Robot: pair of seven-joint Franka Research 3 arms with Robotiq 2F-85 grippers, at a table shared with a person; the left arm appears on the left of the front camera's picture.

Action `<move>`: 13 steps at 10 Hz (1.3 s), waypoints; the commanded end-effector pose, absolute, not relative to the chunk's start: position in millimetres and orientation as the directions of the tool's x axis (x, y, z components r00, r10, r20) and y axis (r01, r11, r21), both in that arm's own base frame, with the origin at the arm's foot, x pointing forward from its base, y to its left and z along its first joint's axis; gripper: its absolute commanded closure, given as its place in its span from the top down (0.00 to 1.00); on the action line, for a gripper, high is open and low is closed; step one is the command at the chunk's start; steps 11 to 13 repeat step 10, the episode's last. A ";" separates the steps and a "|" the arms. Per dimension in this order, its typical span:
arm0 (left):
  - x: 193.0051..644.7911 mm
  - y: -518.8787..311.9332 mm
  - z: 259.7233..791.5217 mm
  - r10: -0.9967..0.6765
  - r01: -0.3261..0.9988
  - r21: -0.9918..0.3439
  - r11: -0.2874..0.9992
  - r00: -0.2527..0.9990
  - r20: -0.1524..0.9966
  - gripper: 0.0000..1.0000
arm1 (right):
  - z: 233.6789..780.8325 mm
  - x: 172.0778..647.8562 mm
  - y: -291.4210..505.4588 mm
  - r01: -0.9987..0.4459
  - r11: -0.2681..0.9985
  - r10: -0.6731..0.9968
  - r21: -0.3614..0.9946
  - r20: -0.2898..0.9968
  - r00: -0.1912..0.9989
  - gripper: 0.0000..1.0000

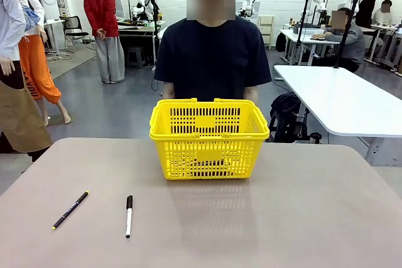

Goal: Place the items the person wants into the basket.
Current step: Pick up the item the person points to and place it in the Market Basket.

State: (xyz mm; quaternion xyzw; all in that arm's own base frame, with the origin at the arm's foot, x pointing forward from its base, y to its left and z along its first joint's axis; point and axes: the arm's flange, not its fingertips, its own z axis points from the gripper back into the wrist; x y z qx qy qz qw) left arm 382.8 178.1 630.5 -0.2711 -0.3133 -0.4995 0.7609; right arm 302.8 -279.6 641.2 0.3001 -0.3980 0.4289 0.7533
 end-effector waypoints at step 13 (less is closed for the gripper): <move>381.7 178.3 630.5 -0.580 0.936 -0.087 0.341 0.282 0.765 1.00 | 639.0 306.0 -280.1 -0.900 0.424 0.402 0.105 0.868 0.291 1.00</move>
